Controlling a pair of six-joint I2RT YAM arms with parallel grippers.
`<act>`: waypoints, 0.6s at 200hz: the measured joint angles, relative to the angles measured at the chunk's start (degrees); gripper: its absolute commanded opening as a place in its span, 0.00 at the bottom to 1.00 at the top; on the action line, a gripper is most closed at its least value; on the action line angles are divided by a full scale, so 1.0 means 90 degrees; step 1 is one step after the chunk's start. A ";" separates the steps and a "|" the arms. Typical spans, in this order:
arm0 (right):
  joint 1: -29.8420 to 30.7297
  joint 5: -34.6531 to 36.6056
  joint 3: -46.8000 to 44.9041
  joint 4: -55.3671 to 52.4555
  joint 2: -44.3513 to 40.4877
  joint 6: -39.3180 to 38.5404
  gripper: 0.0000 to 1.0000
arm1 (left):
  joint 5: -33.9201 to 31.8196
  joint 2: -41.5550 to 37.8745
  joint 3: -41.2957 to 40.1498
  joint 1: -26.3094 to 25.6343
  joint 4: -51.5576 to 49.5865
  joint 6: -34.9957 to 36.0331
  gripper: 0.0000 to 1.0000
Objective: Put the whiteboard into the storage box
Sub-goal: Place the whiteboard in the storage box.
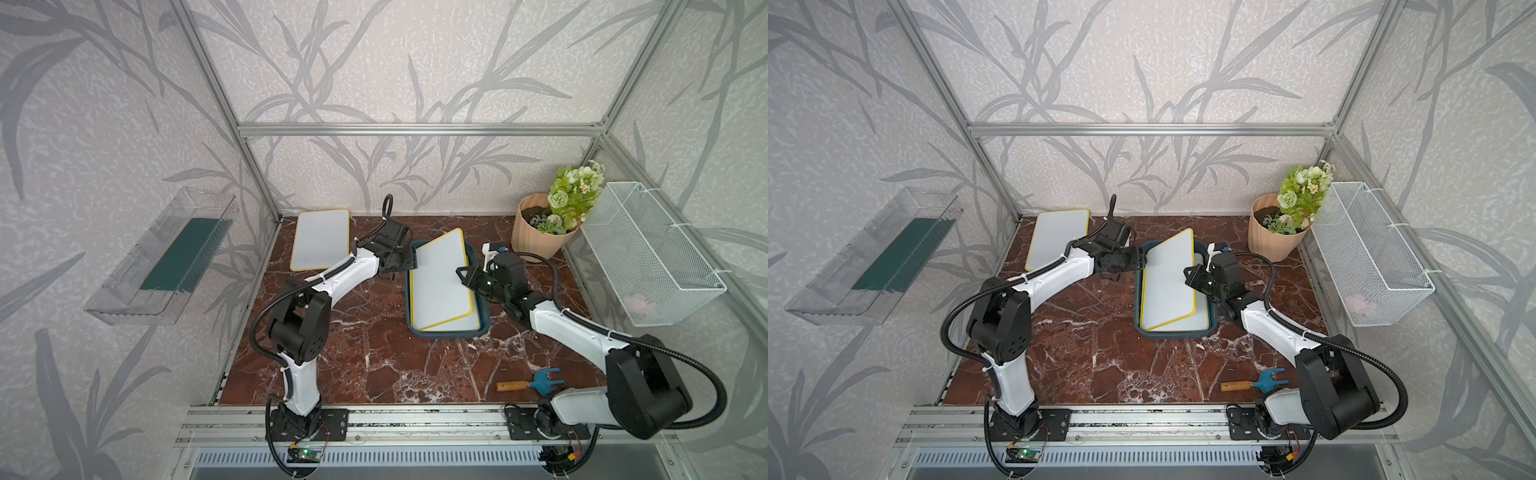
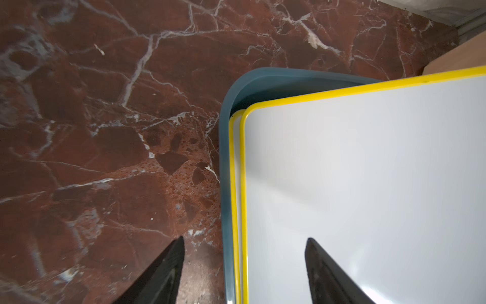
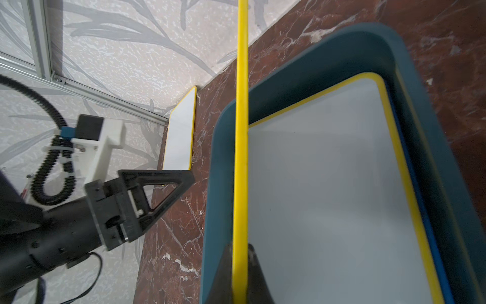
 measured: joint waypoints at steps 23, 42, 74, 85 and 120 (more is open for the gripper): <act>-0.0170 -0.0318 -0.0049 0.0238 0.0219 0.0095 0.00 | 0.0002 -0.0469 -0.0019 0.0005 -0.0364 0.0160 0.78; -0.0296 -0.0568 -0.0049 0.0386 0.0376 0.0104 0.02 | 0.0100 -0.0867 -0.0272 0.0010 -0.0338 0.0228 0.81; -0.0457 -0.0913 -0.0063 0.0568 0.0517 0.0087 0.10 | 0.0248 -0.1163 -0.0503 0.0022 -0.0359 0.0323 0.83; -0.0544 -0.1030 -0.0109 0.0661 0.0573 0.0068 0.15 | 0.0272 -0.1209 -0.0593 0.0022 -0.0362 0.0323 0.83; -0.0816 -0.1268 -0.0321 0.0726 0.0916 -0.0063 0.29 | 0.0379 -0.1256 -0.0969 0.0022 -0.0355 0.0355 0.84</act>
